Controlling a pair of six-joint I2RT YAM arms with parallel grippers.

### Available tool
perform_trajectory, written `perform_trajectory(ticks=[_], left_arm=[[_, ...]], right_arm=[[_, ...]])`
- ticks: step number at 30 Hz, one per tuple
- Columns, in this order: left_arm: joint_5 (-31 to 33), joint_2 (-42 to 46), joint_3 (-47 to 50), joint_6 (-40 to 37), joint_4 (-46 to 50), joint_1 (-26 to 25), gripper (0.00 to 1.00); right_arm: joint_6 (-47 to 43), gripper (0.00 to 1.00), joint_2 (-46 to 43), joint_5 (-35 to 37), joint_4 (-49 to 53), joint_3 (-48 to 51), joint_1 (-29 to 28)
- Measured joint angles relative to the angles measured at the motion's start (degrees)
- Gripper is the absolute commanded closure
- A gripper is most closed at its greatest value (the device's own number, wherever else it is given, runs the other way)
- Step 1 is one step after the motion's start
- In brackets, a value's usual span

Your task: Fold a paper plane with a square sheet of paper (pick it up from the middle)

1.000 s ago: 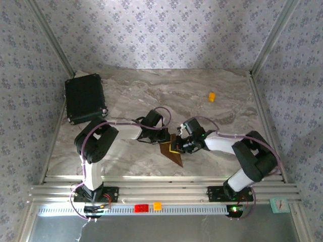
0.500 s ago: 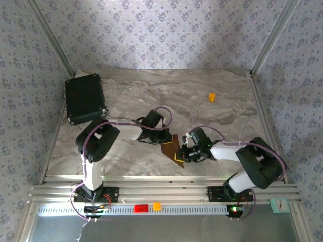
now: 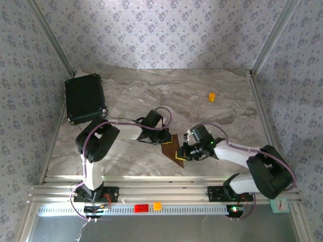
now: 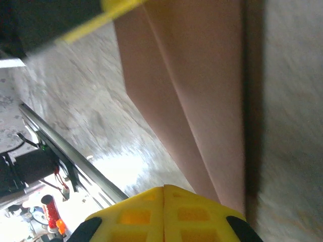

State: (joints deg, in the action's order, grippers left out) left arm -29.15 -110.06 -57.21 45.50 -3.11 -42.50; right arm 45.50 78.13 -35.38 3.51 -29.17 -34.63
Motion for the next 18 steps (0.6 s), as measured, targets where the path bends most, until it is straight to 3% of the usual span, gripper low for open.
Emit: perform_trajectory(ticks=[5,8,14,18], left_arm=[[0.0,0.0,0.0,0.0,0.0,0.0,0.93],[0.0,0.0,0.0,0.0,0.0,0.0,0.93],[0.0,0.0,0.0,0.0,0.0,0.0,0.94],[0.0,0.0,0.0,0.0,0.0,0.0,0.93]], right_arm=[[-0.6,0.91,7.4,-0.2,-2.6,-2.2,0.0],[-0.7,0.91,6.9,-0.2,-3.5,0.8,0.0],[1.0,0.91,-4.2,-0.1,-7.6,11.7,-0.3],[1.7,0.91,-12.2,0.5,-3.3,15.3,-1.2]])
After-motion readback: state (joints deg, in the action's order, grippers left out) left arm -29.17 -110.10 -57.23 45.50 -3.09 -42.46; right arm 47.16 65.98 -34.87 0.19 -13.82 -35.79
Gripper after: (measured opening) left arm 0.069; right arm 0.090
